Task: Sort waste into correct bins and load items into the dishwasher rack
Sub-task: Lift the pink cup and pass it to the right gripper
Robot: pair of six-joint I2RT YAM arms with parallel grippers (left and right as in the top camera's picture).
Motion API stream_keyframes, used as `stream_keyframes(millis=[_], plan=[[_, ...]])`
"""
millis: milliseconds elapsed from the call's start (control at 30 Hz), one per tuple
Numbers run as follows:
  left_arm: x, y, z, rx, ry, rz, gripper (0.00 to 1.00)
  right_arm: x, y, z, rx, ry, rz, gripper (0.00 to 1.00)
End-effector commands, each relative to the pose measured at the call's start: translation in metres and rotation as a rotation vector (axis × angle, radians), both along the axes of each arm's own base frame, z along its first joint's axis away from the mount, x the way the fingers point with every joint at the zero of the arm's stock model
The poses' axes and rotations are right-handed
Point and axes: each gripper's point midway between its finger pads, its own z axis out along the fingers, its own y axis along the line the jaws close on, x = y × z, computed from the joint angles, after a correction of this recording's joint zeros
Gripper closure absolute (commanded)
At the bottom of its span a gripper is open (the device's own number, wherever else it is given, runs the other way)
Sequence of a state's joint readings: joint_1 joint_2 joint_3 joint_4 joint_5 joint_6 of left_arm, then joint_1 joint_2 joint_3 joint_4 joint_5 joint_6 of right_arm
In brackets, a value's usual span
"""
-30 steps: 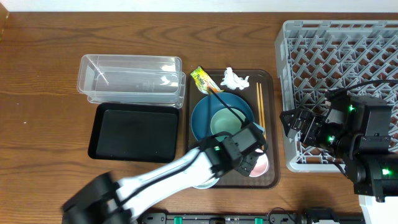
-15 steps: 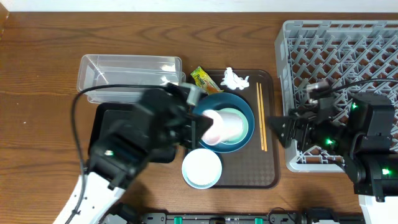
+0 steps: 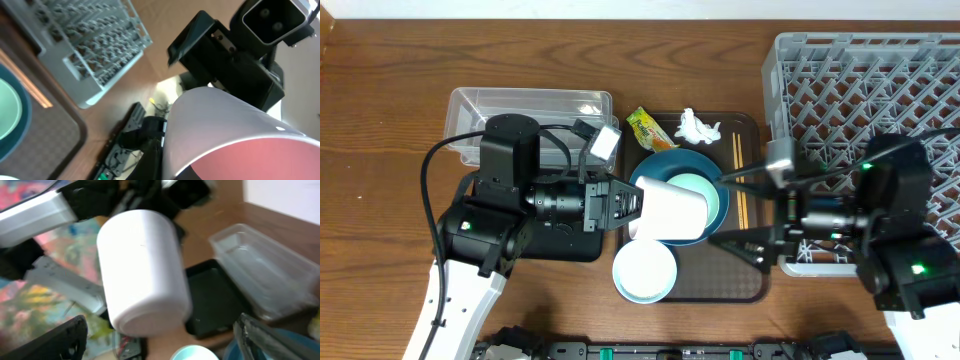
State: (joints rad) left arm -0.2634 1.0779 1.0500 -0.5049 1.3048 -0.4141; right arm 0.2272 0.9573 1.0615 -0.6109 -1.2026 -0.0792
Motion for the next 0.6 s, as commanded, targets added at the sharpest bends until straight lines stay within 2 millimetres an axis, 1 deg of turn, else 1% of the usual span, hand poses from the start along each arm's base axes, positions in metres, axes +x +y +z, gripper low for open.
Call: stream_keyframes(millis=[0,33,133,200,233,267,300,333,367,400,433,467,500,567], plan=[[-0.011,0.0,0.016,-0.063,-0.035,-0.08,0.94,0.003,0.016,-0.004,-0.033,0.049,-0.012,0.11],[-0.012,0.0,0.016,-0.065,-0.038,-0.082,0.94,0.006,0.021,-0.007,-0.045,0.054,-0.018,0.12],[-0.012,-0.001,0.016,-0.065,-0.038,-0.082,0.93,-0.003,0.039,-0.003,-0.029,0.02,0.061,0.14],[-0.012,-0.001,0.016,-0.065,-0.038,-0.082,0.93,-0.009,0.05,-0.002,-0.022,-0.003,0.101,0.19],[-0.012,-0.001,0.016,-0.065,-0.038,-0.082,0.93,-0.011,0.055,-0.002,-0.022,-0.011,0.116,0.25],[-0.012,-0.001,0.016,-0.065,-0.038,-0.082,0.93,-0.012,0.056,-0.001,-0.021,-0.014,0.12,0.27],[-0.011,-0.001,0.016,-0.065,-0.038,-0.082,0.93,-0.013,0.058,-0.001,-0.021,-0.021,0.125,0.32],[-0.011,-0.001,0.016,-0.065,-0.037,-0.082,0.93,-0.013,0.058,-0.001,-0.02,-0.025,0.124,0.42],[-0.011,-0.001,0.016,-0.065,-0.037,-0.081,0.89,-0.012,0.058,0.0,-0.019,-0.028,0.121,0.46],[-0.011,-0.001,0.016,-0.065,-0.037,-0.081,0.75,-0.01,0.056,0.0,-0.02,-0.03,0.11,0.47],[-0.011,-0.001,0.016,-0.065,-0.037,-0.081,0.57,-0.008,0.054,0.0,-0.024,-0.029,0.096,0.46],[-0.011,0.0,0.016,-0.065,-0.037,-0.081,0.44,-0.004,0.051,-0.002,-0.034,-0.026,0.067,0.47],[-0.011,0.0,0.016,-0.064,-0.038,-0.081,0.29,0.003,0.044,-0.004,-0.053,-0.019,0.015,0.48],[-0.011,0.0,0.016,-0.063,-0.038,-0.08,0.22,0.013,0.032,-0.009,-0.085,-0.007,-0.073,0.48]])
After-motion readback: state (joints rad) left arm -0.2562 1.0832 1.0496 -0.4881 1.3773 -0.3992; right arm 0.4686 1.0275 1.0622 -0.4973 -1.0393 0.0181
